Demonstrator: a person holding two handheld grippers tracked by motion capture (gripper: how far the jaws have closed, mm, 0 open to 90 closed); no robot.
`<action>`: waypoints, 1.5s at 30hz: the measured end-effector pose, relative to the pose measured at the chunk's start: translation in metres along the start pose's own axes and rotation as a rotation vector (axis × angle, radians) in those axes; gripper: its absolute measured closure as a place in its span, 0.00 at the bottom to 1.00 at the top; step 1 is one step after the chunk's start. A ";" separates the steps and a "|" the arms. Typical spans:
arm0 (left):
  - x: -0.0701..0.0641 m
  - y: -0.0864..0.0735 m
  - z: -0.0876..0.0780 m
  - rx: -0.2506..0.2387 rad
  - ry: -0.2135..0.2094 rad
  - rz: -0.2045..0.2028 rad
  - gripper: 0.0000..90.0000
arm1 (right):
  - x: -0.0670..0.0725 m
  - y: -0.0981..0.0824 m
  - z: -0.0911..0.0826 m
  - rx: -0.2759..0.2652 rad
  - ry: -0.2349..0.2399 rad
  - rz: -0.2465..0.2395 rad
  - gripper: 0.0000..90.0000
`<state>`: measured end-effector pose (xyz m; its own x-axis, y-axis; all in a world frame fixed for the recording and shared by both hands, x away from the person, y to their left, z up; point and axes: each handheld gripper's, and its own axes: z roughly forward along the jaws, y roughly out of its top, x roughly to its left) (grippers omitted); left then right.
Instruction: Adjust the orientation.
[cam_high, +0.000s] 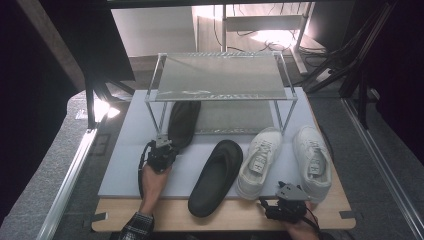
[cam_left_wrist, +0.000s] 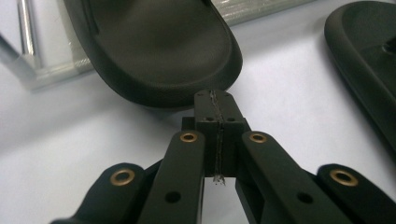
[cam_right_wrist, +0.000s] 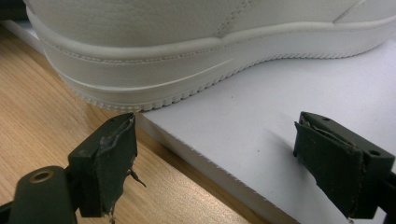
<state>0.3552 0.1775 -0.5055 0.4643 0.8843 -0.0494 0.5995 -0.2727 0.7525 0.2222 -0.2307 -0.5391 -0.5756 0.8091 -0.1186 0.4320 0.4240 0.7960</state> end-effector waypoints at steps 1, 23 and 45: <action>-0.001 0.003 0.003 0.002 0.003 0.002 0.99 | 0.000 0.000 0.000 0.000 0.000 0.000 0.15; 0.002 0.030 0.036 0.025 0.060 -0.004 0.99 | 0.000 0.000 0.000 -0.001 -0.002 -0.006 0.15; -0.003 0.021 0.012 -0.020 -0.015 0.002 0.98 | 0.001 0.000 0.001 0.002 -0.009 -0.013 0.15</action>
<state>0.3740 0.1651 -0.4973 0.4757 0.8777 -0.0575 0.5851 -0.2669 0.7658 0.2218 -0.2292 -0.5395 -0.5748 0.8072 -0.1343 0.4256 0.4352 0.7934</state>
